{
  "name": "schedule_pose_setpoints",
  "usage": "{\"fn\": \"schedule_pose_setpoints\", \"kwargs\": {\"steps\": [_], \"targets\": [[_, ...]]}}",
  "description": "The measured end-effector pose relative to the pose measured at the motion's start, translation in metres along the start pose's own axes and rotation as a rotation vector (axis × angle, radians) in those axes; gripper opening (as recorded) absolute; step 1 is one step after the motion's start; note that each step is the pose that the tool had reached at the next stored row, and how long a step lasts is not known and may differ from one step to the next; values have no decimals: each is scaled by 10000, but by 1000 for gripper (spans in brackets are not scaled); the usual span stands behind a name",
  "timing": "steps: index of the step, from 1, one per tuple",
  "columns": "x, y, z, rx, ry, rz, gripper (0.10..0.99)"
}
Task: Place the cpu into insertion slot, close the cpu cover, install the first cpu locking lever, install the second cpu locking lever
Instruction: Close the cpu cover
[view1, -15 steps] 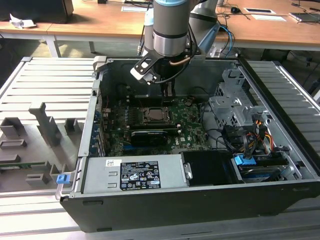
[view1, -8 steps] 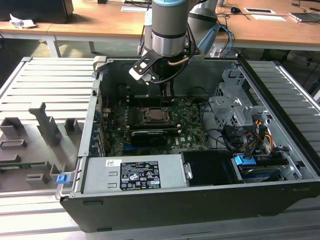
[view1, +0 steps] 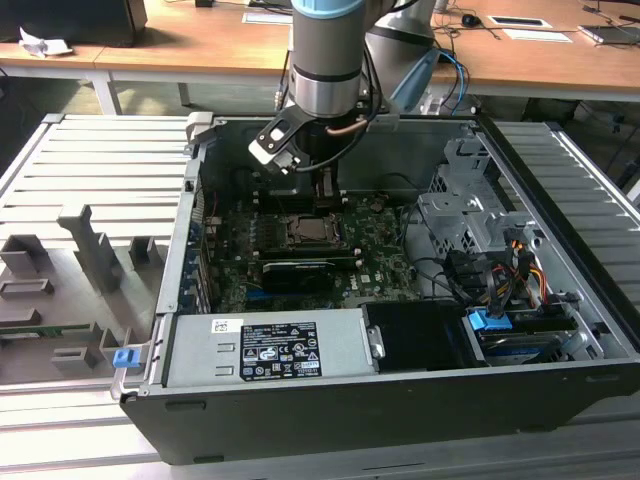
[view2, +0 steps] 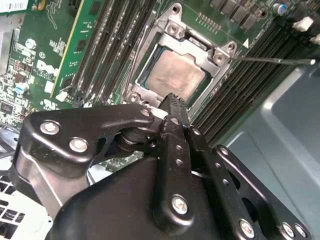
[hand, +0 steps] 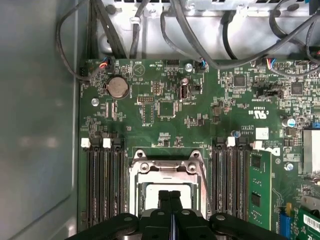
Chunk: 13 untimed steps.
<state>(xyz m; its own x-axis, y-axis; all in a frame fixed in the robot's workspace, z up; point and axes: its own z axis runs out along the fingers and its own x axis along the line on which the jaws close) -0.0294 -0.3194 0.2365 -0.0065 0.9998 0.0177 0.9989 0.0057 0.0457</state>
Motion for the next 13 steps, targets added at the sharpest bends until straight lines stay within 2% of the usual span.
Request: {"fn": "schedule_pose_setpoints", "kwargs": {"steps": [5, 13], "targets": [[1, -83, -1, 10, 8, -142, 106], [1, -123, -1, 10, 9, -141, 106]]}}
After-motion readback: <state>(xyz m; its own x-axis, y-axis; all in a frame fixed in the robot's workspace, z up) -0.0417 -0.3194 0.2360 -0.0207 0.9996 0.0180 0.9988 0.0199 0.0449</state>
